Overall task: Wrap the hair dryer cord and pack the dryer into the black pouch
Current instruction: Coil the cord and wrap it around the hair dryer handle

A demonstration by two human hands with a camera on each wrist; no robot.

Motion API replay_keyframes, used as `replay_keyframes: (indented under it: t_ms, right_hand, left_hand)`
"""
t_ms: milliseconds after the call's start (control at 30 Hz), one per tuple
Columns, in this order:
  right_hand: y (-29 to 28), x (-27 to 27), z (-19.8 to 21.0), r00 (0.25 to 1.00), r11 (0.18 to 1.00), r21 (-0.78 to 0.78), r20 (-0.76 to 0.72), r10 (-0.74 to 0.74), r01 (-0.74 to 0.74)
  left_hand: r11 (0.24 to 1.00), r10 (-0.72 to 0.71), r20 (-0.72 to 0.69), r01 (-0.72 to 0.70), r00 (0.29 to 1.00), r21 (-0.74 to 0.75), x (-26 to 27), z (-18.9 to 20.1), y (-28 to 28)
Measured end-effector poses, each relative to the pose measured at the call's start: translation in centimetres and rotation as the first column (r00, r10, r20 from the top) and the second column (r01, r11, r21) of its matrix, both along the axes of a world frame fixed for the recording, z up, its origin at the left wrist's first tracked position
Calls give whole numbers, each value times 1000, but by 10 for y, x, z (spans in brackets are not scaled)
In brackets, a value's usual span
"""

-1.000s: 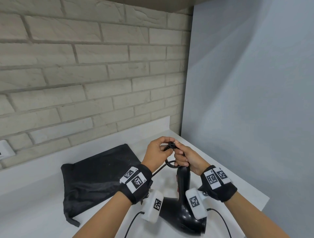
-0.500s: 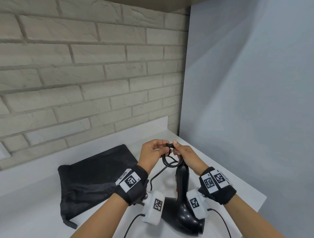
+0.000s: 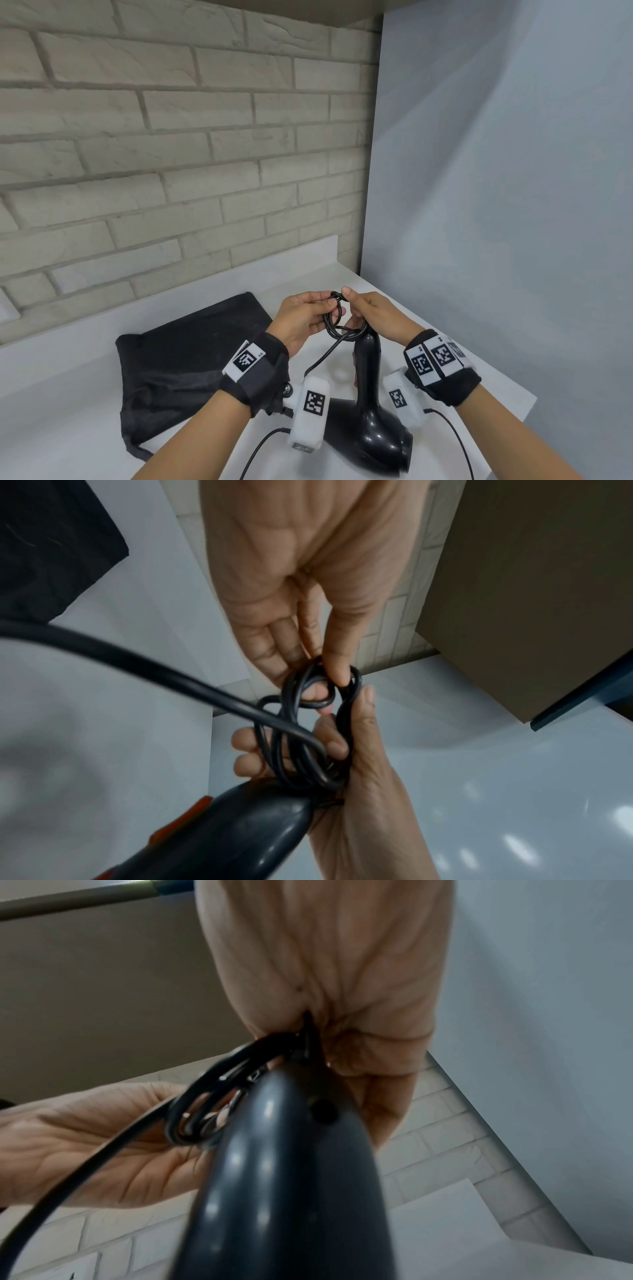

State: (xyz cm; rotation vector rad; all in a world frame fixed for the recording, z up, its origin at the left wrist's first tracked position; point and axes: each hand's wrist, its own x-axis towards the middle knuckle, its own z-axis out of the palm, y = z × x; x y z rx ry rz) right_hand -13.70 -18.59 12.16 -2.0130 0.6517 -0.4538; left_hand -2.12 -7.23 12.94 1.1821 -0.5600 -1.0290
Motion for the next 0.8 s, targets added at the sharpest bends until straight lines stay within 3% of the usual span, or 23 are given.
replay_keyframes:
  t_ms: [100,267,467,800]
  right_hand:
    - [1,0,1,1000,1000,-6,-9,2,-2]
    - [4,1,-1,993,987,163,121,-13,-7]
    - [4,1,-2,994,978,205,109,15,-37]
    - [10,2,2,986,965,259,169,-10,-35]
  left_hand:
    - [1000,-7,-11,7,1000,2,0,-1,0]
    - [1000,-17,-39,17,999,15,-1,-2,-1]
    - [998,-45,-51,47,998,35,1,-3,0]
    - [981,-164,83,153,983,121,-7,6,6]
